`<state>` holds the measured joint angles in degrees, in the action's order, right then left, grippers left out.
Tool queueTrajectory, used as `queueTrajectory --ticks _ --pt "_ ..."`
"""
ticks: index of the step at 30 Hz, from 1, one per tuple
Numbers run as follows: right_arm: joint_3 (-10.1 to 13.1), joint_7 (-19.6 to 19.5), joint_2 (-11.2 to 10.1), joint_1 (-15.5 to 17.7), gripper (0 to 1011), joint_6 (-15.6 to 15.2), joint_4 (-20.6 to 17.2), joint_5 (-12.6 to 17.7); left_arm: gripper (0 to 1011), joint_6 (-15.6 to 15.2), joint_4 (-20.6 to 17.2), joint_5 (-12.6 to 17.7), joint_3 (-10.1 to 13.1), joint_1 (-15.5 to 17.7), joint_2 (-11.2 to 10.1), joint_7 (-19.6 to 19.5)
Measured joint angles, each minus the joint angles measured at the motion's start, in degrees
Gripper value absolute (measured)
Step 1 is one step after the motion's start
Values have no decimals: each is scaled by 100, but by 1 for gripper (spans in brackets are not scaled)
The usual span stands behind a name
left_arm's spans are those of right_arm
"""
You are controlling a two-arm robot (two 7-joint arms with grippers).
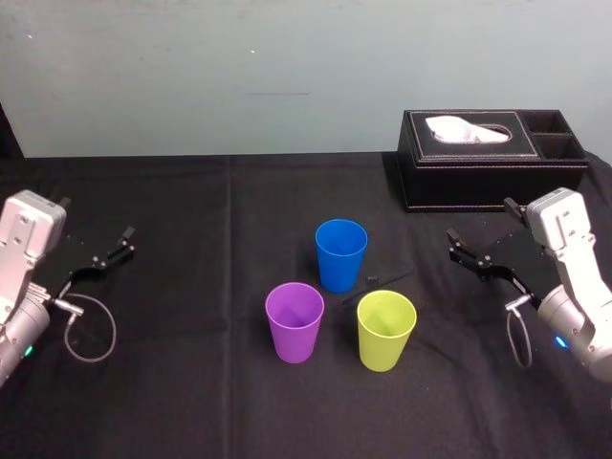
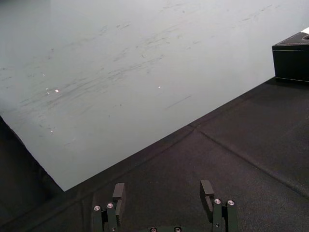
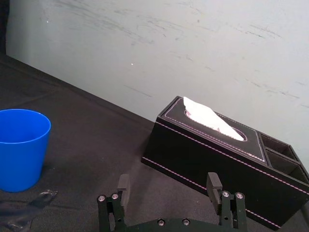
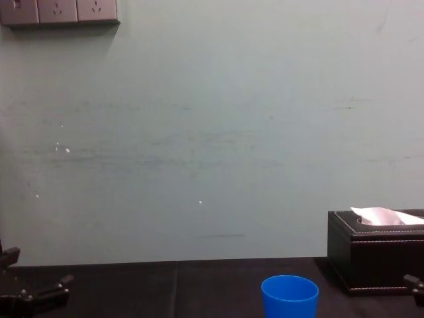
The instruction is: Stack the three plastic cups sequentially using one hand.
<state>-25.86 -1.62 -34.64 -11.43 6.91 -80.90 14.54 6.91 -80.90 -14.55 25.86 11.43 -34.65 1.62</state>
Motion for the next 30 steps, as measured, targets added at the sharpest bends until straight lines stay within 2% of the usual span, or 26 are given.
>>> queueTrajectory --ticks 30 --pt "0 0 0 0 1004 0 0 0 1010 0 0 0 0 0 0 0"
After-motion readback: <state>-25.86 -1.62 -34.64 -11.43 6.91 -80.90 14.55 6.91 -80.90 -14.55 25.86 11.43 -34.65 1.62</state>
